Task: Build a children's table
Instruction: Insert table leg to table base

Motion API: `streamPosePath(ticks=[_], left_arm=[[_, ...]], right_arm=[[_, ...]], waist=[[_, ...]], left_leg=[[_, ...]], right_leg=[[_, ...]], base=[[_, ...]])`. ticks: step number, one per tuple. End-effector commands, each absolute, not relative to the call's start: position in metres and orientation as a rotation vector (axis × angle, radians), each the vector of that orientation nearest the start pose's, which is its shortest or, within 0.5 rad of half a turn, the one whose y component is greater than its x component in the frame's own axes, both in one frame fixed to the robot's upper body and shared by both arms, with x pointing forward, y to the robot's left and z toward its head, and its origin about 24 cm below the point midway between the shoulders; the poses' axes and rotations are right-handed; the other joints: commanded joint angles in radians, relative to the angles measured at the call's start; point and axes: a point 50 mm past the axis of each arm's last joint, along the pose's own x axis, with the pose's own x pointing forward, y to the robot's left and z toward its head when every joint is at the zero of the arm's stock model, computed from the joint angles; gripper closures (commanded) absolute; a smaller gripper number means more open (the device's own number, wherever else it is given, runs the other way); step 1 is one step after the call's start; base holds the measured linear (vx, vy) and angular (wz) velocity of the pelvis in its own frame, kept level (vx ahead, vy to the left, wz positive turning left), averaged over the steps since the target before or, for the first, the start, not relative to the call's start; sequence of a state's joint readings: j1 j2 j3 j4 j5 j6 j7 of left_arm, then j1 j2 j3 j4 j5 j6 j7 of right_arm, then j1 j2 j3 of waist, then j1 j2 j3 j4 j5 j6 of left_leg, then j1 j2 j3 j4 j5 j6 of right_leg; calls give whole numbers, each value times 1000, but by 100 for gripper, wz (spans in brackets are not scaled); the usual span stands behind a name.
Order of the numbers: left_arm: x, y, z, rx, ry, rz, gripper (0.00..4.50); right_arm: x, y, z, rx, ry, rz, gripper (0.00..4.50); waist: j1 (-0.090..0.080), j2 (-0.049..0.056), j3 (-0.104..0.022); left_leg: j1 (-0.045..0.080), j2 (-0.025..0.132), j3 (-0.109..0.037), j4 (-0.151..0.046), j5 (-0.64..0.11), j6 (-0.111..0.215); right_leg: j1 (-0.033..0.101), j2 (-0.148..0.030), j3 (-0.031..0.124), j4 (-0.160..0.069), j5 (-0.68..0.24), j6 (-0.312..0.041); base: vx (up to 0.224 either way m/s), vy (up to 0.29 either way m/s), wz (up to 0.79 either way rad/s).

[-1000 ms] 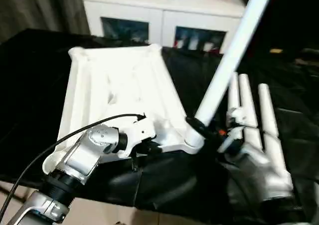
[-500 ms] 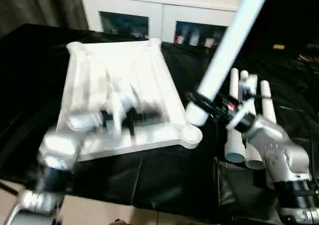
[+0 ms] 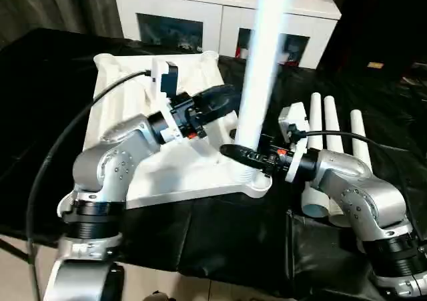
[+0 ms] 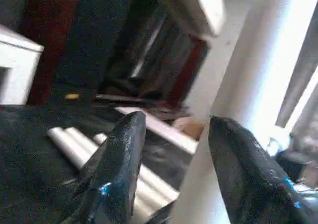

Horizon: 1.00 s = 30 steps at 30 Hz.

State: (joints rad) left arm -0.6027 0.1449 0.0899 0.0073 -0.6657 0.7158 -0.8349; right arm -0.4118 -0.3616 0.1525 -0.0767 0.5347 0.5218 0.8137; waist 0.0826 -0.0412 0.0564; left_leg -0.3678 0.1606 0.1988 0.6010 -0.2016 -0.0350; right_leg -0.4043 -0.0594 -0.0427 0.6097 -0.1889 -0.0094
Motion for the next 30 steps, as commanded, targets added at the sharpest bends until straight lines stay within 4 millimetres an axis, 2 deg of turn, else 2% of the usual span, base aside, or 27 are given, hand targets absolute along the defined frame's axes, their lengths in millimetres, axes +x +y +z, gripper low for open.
streamPosePath(ticks=[1, 3, 4, 5, 7, 9, 10, 14, 21, 23, 24, 26, 30], left_arm=[[294, 79, 191, -480, -62, -1378, 184], [295, 82, 187, -464, -50, -1364, 179], [296, 83, 185, -452, -46, -1349, 154], [298, 85, 184, -435, -47, -1328, 154], [298, 88, 182, -441, -35, -1326, 137], [297, 90, 183, -442, -37, -1335, 126], [297, 91, 184, -434, -42, -1340, 105], [294, 86, 187, -406, -38, -1358, 81], [298, 69, 184, -313, -42, -1335, 26], [300, 68, 182, -292, -38, -1316, 26], [301, 68, 182, -295, -37, -1311, 66], [303, 69, 184, -327, -46, -1300, 58], [304, 72, 184, -335, -50, -1286, 104]], right_arm=[[292, -108, 129, 103, 108, 1107, 264], [294, -111, 133, 119, 90, 1086, 264], [295, -112, 135, 127, 82, 1080, 264], [295, -113, 137, 134, 75, 1080, 264], [296, -114, 140, 142, 69, 1080, 264], [295, -115, 141, 137, 74, 1083, 264], [295, -115, 140, 128, 81, 1088, 264], [288, -113, 129, 58, 155, 1141, 264], [280, -104, 114, 26, 233, 1182, 264], [280, -104, 114, 28, 235, 1182, 264], [280, -104, 114, 28, 234, 1181, 264], [281, -105, 114, 26, 234, 1177, 264], [281, -107, 114, 27, 230, 1165, 264]], waist=[[2, 5, -59], [4, 5, -58], [4, 7, -59], [2, 6, -58], [4, 6, -60], [5, 7, -63], [5, 7, -64], [6, 6, -64], [7, 5, -64], [7, 8, -64], [7, 7, -65], [7, 9, -65], [7, 7, -66]], left_leg=[[16, 73, -31, -72, -132, 20], [18, 73, -31, -73, -139, 10], [18, 73, -32, -74, -137, 6], [18, 71, -31, -73, -141, 6], [17, 71, -32, -73, -138, 5], [17, 70, -32, -71, -108, 8], [16, 69, -31, -69, -92, 12], [16, 70, -31, -67, -84, 19], [16, 73, -33, -67, -102, 17], [16, 72, -34, -67, -108, 12], [16, 71, -33, -66, -108, 10], [16, 70, -33, -65, -106, 9], [15, 70, -33, -64, -98, 12]], right_leg=[[50, -89, 52, -62, -119, -253], [49, -87, 52, -65, -146, -242], [49, -85, 52, -64, -142, -236], [47, -83, 52, -65, -142, -232], [52, -85, 53, -64, -137, -221], [52, -83, 52, -58, -93, -223], [54, -83, 51, -55, -65, -229], [57, -84, 51, -52, -40, -242], [57, -87, 52, -57, -83, -231], [57, -86, 52, -58, -83, -229], [57, -86, 52, -56, -76, -230], [58, -86, 52, -55, -65, -235], [59, -85, 51, -52, -44, -245]], base=[[0, 0, 0], [0, 0, 0], [0, 0, 0], [0, 0, 0], [0, 0, 0], [0, 0, 0], [0, 0, 0], [0, 0, 0], [0, 0, 0], [0, 0, 0], [0, 0, 0], [0, 0, 0], [0, 0, 0]])
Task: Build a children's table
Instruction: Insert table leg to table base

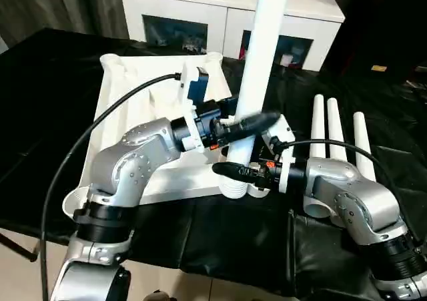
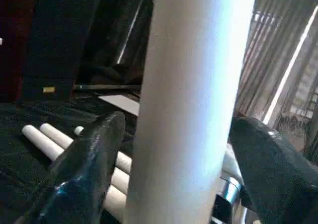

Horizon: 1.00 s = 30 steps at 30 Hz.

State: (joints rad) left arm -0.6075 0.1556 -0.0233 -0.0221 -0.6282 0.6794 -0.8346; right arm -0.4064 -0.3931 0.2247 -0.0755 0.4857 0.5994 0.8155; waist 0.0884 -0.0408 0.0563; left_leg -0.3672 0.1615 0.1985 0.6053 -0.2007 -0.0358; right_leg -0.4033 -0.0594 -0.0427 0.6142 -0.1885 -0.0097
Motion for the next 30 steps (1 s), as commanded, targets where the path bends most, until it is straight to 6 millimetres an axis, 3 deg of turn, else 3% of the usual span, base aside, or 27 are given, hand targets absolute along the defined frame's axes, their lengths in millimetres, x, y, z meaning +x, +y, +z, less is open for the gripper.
streamPosePath(ticks=[1, 3, 4, 7, 16, 20, 21, 22, 30], left_arm=[[304, 73, 184, -340, -49, -1283, 107], [304, 75, 185, -356, -49, -1287, 119], [304, 76, 185, -361, -49, -1289, 149], [304, 76, 185, -358, -47, -1293, 159], [305, 75, 187, -348, -49, -1284, 244], [306, 75, 189, -350, -64, -1272, 254], [306, 76, 189, -345, -66, -1271, 257], [307, 76, 189, -340, -68, -1270, 258], [307, 77, 191, -332, -74, -1282, 264]], right_arm=[[282, -107, 114, 27, 230, 1164, 264], [282, -108, 114, 36, 226, 1162, 264], [282, -108, 115, 39, 224, 1162, 264], [282, -108, 115, 43, 222, 1163, 264], [283, -108, 115, 28, 209, 1158, 264], [285, -108, 116, 26, 194, 1141, 264], [285, -108, 118, 33, 187, 1137, 208], [286, -108, 118, 37, 183, 1133, 194], [288, -112, 125, 29, 151, 1114, 140]], waist=[[2, 8, -66], [2, 8, -66], [2, 7, -66], [1, 7, -66], [2, 8, -66], [2, 9, -67], [2, 10, -67], [2, 10, -66], [2, 14, -68]], left_leg=[[14, 69, -33, -68, -96, 14], [15, 69, -33, -68, -102, 15], [15, 70, -33, -68, -101, 15], [15, 70, -33, -68, -101, 15], [15, 70, -34, -67, -111, 7], [16, 69, -33, -66, -108, 8], [15, 69, -34, -66, -106, 9], [15, 69, -34, -67, -109, 9], [16, 68, -33, -66, -106, 6]], right_leg=[[58, -85, 51, -56, -41, -246], [58, -86, 51, -57, -49, -247], [58, -86, 51, -55, -48, -248], [57, -85, 50, -55, -46, -248], [57, -86, 51, -55, -64, -244], [58, -86, 51, -54, -51, -247], [58, -86, 51, -54, -47, -248], [57, -86, 51, -55, -51, -247], [58, -84, 50, -53, -39, -248]], base=[[0, 0, 0], [0, 0, 0], [0, 0, 0], [0, 0, 0], [0, 0, 0], [0, 0, 0], [0, 0, 0], [0, 0, 0], [0, 0, 0]])
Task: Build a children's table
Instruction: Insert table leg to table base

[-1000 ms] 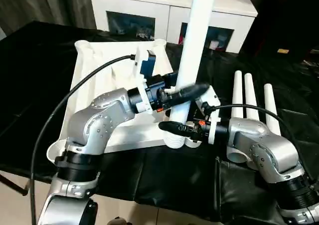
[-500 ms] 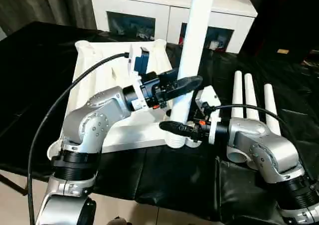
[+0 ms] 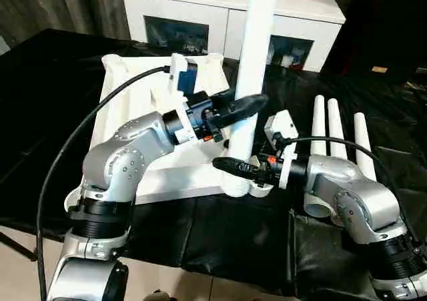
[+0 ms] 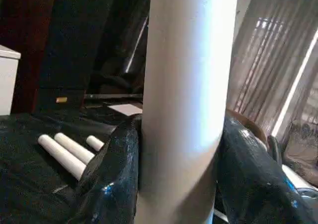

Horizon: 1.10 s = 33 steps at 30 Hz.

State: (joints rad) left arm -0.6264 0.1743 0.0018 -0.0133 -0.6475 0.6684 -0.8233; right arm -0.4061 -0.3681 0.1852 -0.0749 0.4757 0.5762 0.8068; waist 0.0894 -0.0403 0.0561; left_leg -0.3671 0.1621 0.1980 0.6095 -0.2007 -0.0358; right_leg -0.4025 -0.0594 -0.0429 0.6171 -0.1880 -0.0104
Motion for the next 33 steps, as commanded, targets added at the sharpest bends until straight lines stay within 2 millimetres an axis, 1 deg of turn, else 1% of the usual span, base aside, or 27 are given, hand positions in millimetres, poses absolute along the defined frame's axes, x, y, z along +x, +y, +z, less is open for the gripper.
streamPosePath(ticks=[1, 6, 10, 12, 13, 15, 20, 21, 22, 23, 24, 25, 27, 28, 29, 31, 33], left_arm=[[307, 77, 190, -325, -73, -1282, 265], [307, 78, 190, -314, -73, -1292, 265], [307, 79, 190, -306, -73, -1296, 266], [307, 78, 190, -299, -72, -1307, 266], [306, 78, 190, -288, -70, -1319, 266], [304, 77, 190, -283, -73, -1331, 266], [304, 76, 191, -282, -78, -1338, 266], [304, 76, 191, -282, -79, -1339, 266], [303, 76, 191, -282, -80, -1341, 266], [303, 75, 191, -283, -81, -1344, 266], [303, 75, 191, -283, -81, -1344, 266], [303, 75, 191, -282, -81, -1347, 266], [303, 74, 190, -275, -78, -1353, 266], [303, 74, 190, -271, -76, -1354, 266], [303, 74, 190, -270, -74, -1356, 266], [302, 74, 190, -268, -73, -1359, 266], [302, 74, 190, -267, -73, -1360, 266]], right_arm=[[288, -113, 126, 22, 152, 1120, 137], [286, -117, 128, 26, 167, 1134, 135], [285, -120, 128, 40, 183, 1138, 135], [285, -120, 128, 48, 191, 1142, 135], [284, -120, 128, 76, 202, 1157, 135], [282, -120, 128, 96, 212, 1171, 135], [280, -118, 126, 98, 235, 1188, 135], [280, -118, 125, 99, 239, 1191, 135], [279, -117, 124, 102, 244, 1193, 135], [279, -117, 123, 104, 249, 1194, 153], [279, -117, 123, 104, 249, 1194, 153], [279, -117, 122, 107, 255, 1194, 171], [279, -117, 121, 114, 263, 1194, 174], [279, -117, 121, 115, 264, 1194, 192], [279, -117, 122, 117, 265, 1194, 192], [278, -118, 121, 118, 267, 1194, 217], [278, -118, 121, 120, 270, 1195, 220]], waist=[[0, 12, -68], [0, 12, -67], [1, 13, -69], [1, 12, -68], [1, 10, -68], [1, 12, -68], [2, 12, -68], [2, 9, -69], [3, 10, -68], [2, 8, -68], [2, 8, -68], [3, 9, -68], [2, 9, -68], [2, 9, -68], [3, 11, -68], [2, 10, -68], [3, 10, -69]], left_leg=[[16, 68, -33, -70, -106, 5], [16, 67, -33, -70, -112, 5], [16, 68, -33, -69, -101, 11], [16, 68, -32, -68, -104, 12], [17, 68, -32, -69, -106, 14], [16, 68, -33, -69, -104, 16], [16, 68, -33, -68, -103, 10], [16, 68, -33, -68, -101, 10], [16, 69, -33, -68, -101, 9], [16, 69, -32, -68, -100, 9], [16, 69, -32, -68, -100, 9], [16, 68, -33, -68, -100, 9], [16, 68, -33, -68, -100, 8], [16, 68, -33, -69, -100, 8], [16, 68, -33, -69, -100, 8], [16, 68, -33, -68, -100, 7], [16, 69, -33, -68, -98, 7]], right_leg=[[58, -84, 50, -56, -38, -247], [58, -84, 50, -57, -49, -245], [59, -84, 50, -54, -23, -252], [58, -84, 50, -55, -28, -254], [59, -84, 50, -56, -37, -253], [59, -84, 50, -55, -43, -252], [59, -85, 50, -55, -41, -255], [59, -85, 50, -54, -41, -255], [58, -86, 50, -55, -44, -253], [58, -86, 50, -55, -44, -253], [58, -86, 50, -55, -44, -253], [58, -86, 50, -55, -47, -251], [58, -86, 50, -55, -51, -250], [58, -86, 50, -55, -52, -250], [58, -86, 50, -55, -53, -249], [58, -86, 50, -55, -48, -250], [58, -85, 49, -54, -42, -251]], base=[[0, 0, 0], [0, 0, 0], [0, 0, 0], [0, 0, 0], [0, 0, 0], [0, 0, 0], [0, 0, 0], [0, 0, 0], [0, 0, 0], [0, 0, 0], [0, 0, 0], [0, 0, 0], [0, 0, 0], [0, 0, 0], [0, 0, 0], [0, 0, 0], [0, 0, 0]])
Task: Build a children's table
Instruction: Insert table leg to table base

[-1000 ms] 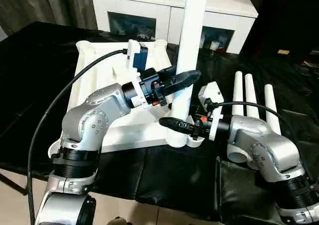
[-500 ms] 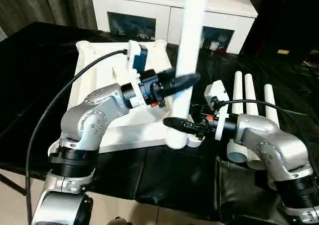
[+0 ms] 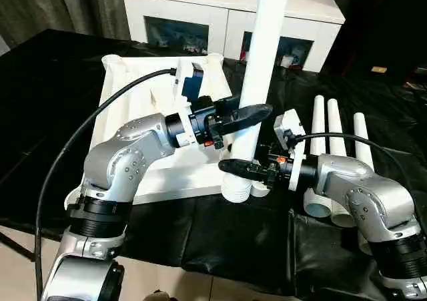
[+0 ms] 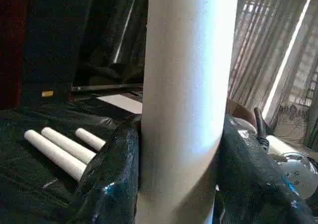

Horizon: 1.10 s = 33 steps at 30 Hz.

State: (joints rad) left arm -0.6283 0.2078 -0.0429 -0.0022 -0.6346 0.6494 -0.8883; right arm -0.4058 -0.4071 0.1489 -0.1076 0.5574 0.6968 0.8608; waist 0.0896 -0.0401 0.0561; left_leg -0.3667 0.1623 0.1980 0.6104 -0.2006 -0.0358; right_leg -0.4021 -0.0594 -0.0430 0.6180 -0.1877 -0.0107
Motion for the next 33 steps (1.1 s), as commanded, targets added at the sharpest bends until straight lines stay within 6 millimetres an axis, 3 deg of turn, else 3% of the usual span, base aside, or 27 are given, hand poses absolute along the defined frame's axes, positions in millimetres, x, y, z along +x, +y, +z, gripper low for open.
streamPosePath(ticks=[1, 4, 10, 11, 12, 15, 21, 22, 26, 28, 30, 33], left_arm=[[302, 74, 190, -265, -73, -1359, 266], [303, 75, 190, -261, -75, -1357, 266], [310, 77, 184, -214, -32, -1261, 266], [312, 78, 182, -211, -10, -1247, 211], [313, 80, 180, -204, 15, -1232, 198], [317, 83, 178, -214, 22, -1188, 192], [319, 93, 178, -234, 14, -1166, 139], [320, 96, 175, -223, 18, -1145, 127], [325, 109, 157, -4, 40, -1075, 102], [323, 113, 142, 142, 75, -1097, 70], [314, 117, 104, 423, 221, -1185, 60], [309, 116, 93, 450, 266, -1228, 60]], right_arm=[[277, -117, 121, 121, 274, 1200, 225], [277, -117, 120, 123, 278, 1206, 255], [277, -117, 119, 117, 282, 1202, 265], [277, -117, 119, 116, 280, 1197, 265], [278, -117, 119, 114, 276, 1190, 265], [280, -118, 120, 111, 262, 1166, 265], [305, -132, 124, 98, 162, 906, 265], [311, -137, 124, 92, 146, 845, 265], [326, -152, 125, 85, 95, 671, 265], [327, -156, 122, 65, 102, 652, 265], [324, -158, 114, 41, 145, 682, 265], [323, -157, 112, 38, 149, 690, 265]], waist=[[2, 10, -69], [3, 10, -69], [3, 9, -69], [2, 9, -69], [3, 9, -69], [2, 8, -68], [2, 10, -69], [-1, 15, -69], [-4, 14, -68], [-3, 15, -70], [-4, 17, -71], [-5, 20, -72]], left_leg=[[16, 68, -33, -68, -96, 7], [16, 68, -33, -69, -98, 6], [17, 69, -33, -69, -104, 3], [16, 68, -33, -69, -102, 2], [16, 68, -33, -69, -101, 1], [16, 66, -33, -68, -104, 1], [16, 65, -33, -68, -98, -13], [17, 64, -32, -69, -108, -23], [19, 62, -32, -72, -133, -33], [18, 63, -34, -73, -115, -26], [19, 63, -34, -74, -109, -17], [20, 66, -33, -74, -108, -21]], right_leg=[[58, -85, 50, -55, -39, -251], [58, -86, 50, -55, -45, -251], [57, -86, 50, -56, -59, -245], [57, -85, 50, -56, -57, -245], [57, -86, 50, -56, -56, -246], [57, -85, 50, -57, -66, -240], [54, -85, 49, -56, -65, -242], [51, -83, 49, -56, -79, -239], [52, -81, 50, -63, -120, -208], [53, -80, 50, -60, -93, -190], [52, -78, 50, -57, -82, -179], [50, -82, 51, -52, -55, -192]], base=[[0, 0, 0], [0, 0, 0], [0, 0, 0], [0, 0, 0], [0, 0, 0], [0, 0, 0], [0, 0, 0], [0, 0, 0], [0, 0, 0], [0, 0, 0], [0, 0, 0], [0, 0, 0]])
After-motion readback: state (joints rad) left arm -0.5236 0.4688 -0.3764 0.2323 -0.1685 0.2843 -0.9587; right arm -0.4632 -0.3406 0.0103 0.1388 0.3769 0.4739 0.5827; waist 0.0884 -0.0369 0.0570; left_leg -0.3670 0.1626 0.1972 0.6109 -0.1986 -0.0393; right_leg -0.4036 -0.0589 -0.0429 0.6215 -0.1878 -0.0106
